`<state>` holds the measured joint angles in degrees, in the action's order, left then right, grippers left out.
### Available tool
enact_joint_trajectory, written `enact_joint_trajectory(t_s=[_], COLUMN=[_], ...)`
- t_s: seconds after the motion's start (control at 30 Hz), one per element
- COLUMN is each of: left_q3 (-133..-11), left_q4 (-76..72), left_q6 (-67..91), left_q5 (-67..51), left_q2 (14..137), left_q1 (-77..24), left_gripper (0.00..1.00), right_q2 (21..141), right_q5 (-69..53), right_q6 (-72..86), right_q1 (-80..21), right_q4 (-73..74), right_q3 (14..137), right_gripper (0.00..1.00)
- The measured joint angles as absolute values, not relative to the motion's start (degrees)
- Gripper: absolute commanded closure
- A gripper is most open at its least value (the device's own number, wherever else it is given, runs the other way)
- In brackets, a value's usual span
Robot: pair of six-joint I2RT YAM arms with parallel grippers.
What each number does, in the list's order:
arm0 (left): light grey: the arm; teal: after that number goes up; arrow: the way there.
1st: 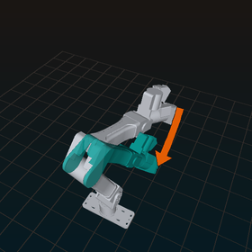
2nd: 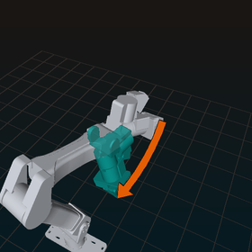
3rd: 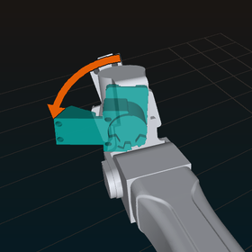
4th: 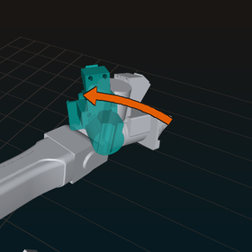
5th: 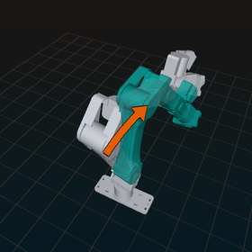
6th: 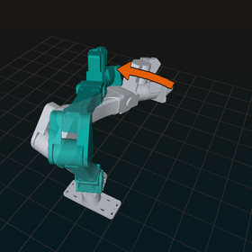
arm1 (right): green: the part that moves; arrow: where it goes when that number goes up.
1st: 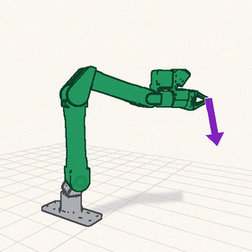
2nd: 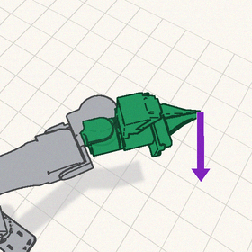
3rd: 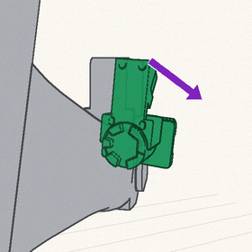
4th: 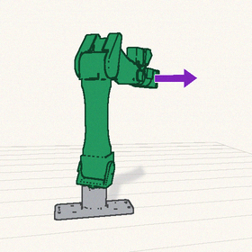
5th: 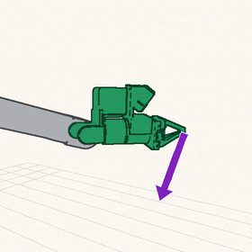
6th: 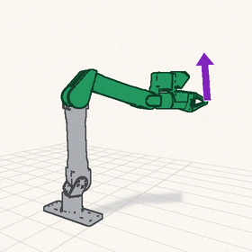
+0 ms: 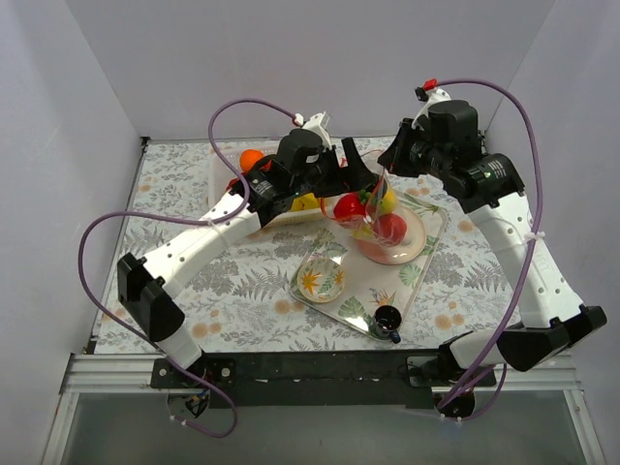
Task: Place the food in the zip-top bag and seal the zipper
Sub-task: Place the fake fruit in the zipper food storage bag, then adjust the zipper food storage bag at the center of the board.
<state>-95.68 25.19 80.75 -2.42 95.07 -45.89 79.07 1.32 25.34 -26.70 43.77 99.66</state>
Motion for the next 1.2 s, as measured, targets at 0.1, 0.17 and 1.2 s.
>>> enact_joint_trajectory(t_s=[0.1,0.17,1.2], left_q3=[-95.6,-95.1,-64.1], left_q4=[25.1,24.7,42.3], left_q6=[81.4,81.9,79.9], left_q5=[-2.8,-2.9,26.7], left_q2=[92.1,89.0,42.3], left_q1=[-45.9,-45.9,-46.0], left_gripper=[0.35,0.4,1.0], right_q2=[78.8,78.8,94.6], right_q5=[1.4,1.5,10.3], right_q6=[25.4,25.4,31.7], right_q1=[-26.8,-27.2,-60.9], right_q4=[44.2,44.7,44.3], right_q3=[100.1,101.1,111.9], right_gripper=[0.99,0.99,0.99])
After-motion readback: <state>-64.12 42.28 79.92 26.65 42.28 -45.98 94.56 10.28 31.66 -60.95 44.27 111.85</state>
